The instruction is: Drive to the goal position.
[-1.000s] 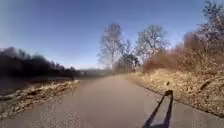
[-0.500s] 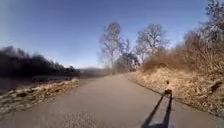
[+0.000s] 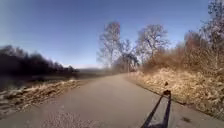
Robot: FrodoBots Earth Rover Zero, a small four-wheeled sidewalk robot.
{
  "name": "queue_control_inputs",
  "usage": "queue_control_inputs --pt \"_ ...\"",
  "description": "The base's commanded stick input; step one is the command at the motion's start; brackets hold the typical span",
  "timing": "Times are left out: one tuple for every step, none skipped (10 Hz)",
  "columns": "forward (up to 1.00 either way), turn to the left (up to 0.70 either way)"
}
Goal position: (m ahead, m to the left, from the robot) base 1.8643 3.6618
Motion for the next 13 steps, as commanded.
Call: queue_control_inputs --pt "0.85 0.0" --pt "0.85 0.0" --pt "0.85 0.0" --pt "0.85 0.0" --pt "0.85 0.0" --pt "0.85 0.0" --pt "0.85 0.0" --pt "0.85 0.0" --pt "0.85 0.0" --pt "0.85 0.0" --pt "0.85 0.0" --pt "0.85 0.0" --pt "0.85 0.0"
